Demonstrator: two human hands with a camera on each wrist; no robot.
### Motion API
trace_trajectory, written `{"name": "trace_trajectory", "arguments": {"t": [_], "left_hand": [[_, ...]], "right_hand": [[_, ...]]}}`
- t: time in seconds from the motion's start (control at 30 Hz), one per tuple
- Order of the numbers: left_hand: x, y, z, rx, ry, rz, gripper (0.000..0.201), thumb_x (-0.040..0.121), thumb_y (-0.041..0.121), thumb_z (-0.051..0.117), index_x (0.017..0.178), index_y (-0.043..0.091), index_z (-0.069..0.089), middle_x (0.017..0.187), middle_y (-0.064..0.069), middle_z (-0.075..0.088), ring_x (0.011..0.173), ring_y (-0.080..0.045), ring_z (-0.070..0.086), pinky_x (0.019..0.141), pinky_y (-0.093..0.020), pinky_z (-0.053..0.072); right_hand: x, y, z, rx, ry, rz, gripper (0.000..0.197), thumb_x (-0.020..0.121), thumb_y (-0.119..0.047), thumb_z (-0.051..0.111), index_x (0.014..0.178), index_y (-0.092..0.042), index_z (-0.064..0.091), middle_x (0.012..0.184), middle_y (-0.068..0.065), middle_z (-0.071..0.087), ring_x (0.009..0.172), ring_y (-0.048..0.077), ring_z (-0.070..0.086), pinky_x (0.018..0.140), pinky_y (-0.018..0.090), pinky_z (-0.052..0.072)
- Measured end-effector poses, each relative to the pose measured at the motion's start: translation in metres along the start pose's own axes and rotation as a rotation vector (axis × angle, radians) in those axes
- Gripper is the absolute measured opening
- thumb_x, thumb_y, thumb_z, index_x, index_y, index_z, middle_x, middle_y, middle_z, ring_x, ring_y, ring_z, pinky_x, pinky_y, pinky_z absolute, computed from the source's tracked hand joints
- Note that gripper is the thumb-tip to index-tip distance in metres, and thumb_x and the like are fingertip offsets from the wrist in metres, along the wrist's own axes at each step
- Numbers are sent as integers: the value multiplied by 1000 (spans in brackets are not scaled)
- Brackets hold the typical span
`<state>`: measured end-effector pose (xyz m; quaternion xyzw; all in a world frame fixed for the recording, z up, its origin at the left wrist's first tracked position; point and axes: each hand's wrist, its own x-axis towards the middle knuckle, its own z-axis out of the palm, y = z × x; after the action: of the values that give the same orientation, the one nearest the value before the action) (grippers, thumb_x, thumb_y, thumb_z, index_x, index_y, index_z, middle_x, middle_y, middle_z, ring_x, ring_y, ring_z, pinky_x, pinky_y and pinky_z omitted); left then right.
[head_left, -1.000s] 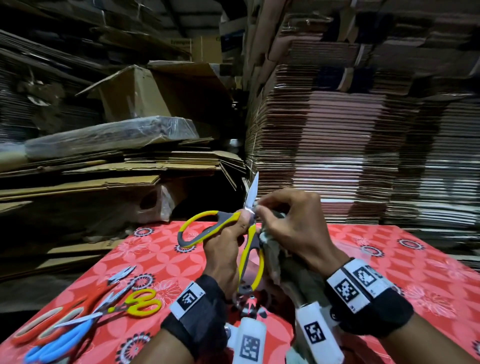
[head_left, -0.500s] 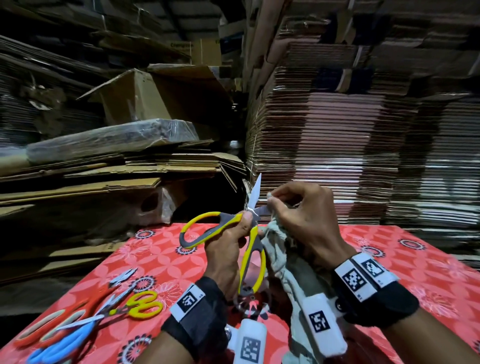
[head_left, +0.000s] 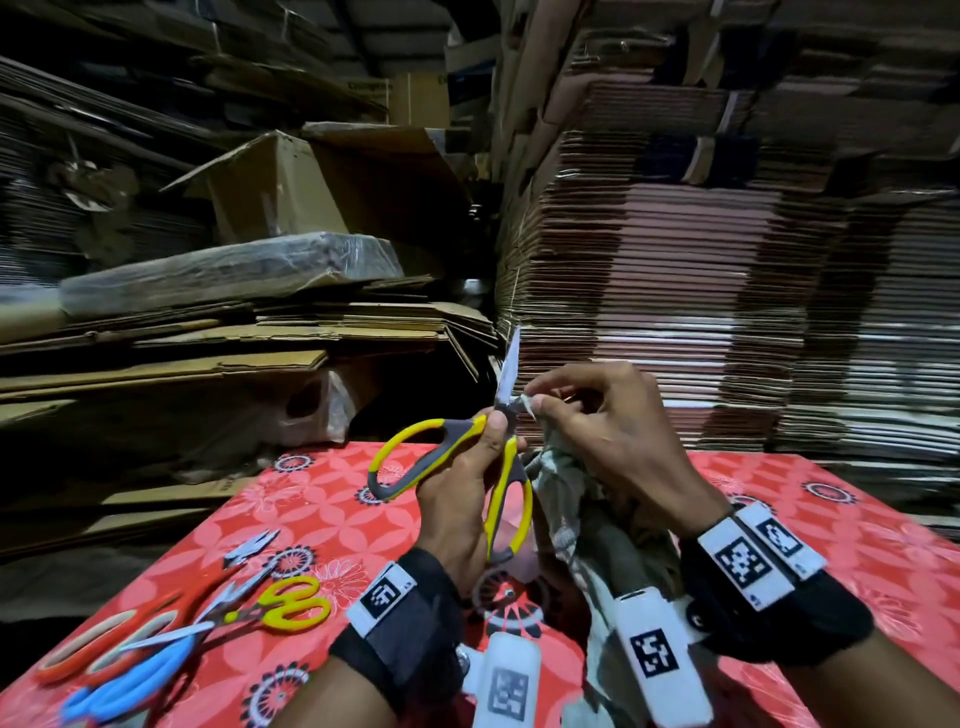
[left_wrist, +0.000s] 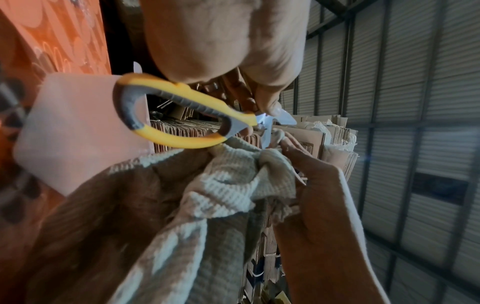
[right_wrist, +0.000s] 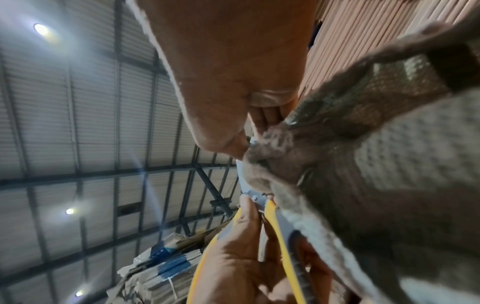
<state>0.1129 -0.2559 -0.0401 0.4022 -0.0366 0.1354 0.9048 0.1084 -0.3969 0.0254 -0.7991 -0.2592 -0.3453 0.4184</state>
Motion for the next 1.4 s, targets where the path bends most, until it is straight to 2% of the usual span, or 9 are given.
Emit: {"name": "trace_trajectory", "arguments": {"t": [0.13, 0.3, 0.47, 0.63, 0.8, 0.97, 1.17, 1.33, 1.4], "left_hand": [[4, -4, -2, 0, 8, -11, 59, 60, 39, 93, 105, 4, 81, 111, -22, 77, 112, -41, 72, 105, -59, 54], [1, -1, -4, 40, -4, -21, 38, 80, 24, 88, 105, -3, 78, 102, -24, 77, 99, -41, 75, 102, -55, 56], [-2, -4, -4, 19, -14, -27, 33, 85, 20, 82, 108, -3, 78, 107, -23, 77, 103, -38, 75, 102, -54, 56], [-2, 0, -3, 59, -6, -11, 16, 87, 18, 81, 91, 2, 77, 82, -17, 78, 71, -26, 75, 80, -40, 59], [1, -4, -5, 91, 12, -5, 20, 82, 24, 85, 90, 6, 83, 98, -20, 79, 97, -38, 76, 100, -54, 57], [-1, -3, -4, 93, 3, -20, 11, 87, 16, 81, 82, 6, 79, 83, -14, 78, 72, -26, 76, 78, -38, 58], [-5, -1, -3, 59, -4, -22, 16, 87, 14, 81, 95, 0, 80, 97, -19, 79, 88, -31, 78, 79, -37, 58], [-6, -3, -3, 84, 20, -13, 11, 87, 12, 80, 86, 2, 77, 82, -15, 78, 70, -25, 75, 66, -31, 59], [-7, -2, -2, 57, 25, -17, 16, 86, 13, 81, 94, -1, 79, 93, -18, 79, 83, -30, 77, 76, -37, 61]], "right_hand": [[-8, -4, 12, -48, 29, -24, 12, 84, -11, 79, 83, -22, 84, 74, -15, 77, 72, -6, 70, 65, 10, 51], [-7, 2, 6, -85, 174, -3, 9, 83, -14, 80, 86, -21, 85, 79, -12, 78, 75, -10, 68, 64, 4, 46], [-9, -5, 12, -114, 68, -64, 7, 79, -15, 82, 80, -22, 84, 74, -14, 77, 71, -9, 69, 65, 14, 54], [-3, 7, 4, -172, 151, -18, 8, 82, -18, 80, 86, -23, 85, 77, -12, 78, 69, -5, 70, 66, 14, 55], [-7, 0, 9, -141, 31, -52, 8, 79, -15, 83, 80, -22, 84, 72, -14, 76, 68, -6, 70, 63, 13, 53], [-4, 7, 3, -207, 153, -30, 7, 79, -15, 80, 81, -20, 84, 72, -10, 77, 65, -1, 70, 65, 25, 58], [-5, 3, 8, -137, 91, -45, 7, 77, -16, 82, 78, -23, 84, 70, -14, 76, 67, -5, 70, 64, 19, 56], [-10, 9, 12, -201, 193, -80, 4, 80, -16, 80, 80, -19, 83, 72, -10, 76, 67, 0, 70, 66, 30, 59], [-12, 6, 15, -158, 139, -96, 4, 79, -15, 82, 79, -19, 83, 72, -11, 76, 67, -1, 70, 65, 27, 58]]}}
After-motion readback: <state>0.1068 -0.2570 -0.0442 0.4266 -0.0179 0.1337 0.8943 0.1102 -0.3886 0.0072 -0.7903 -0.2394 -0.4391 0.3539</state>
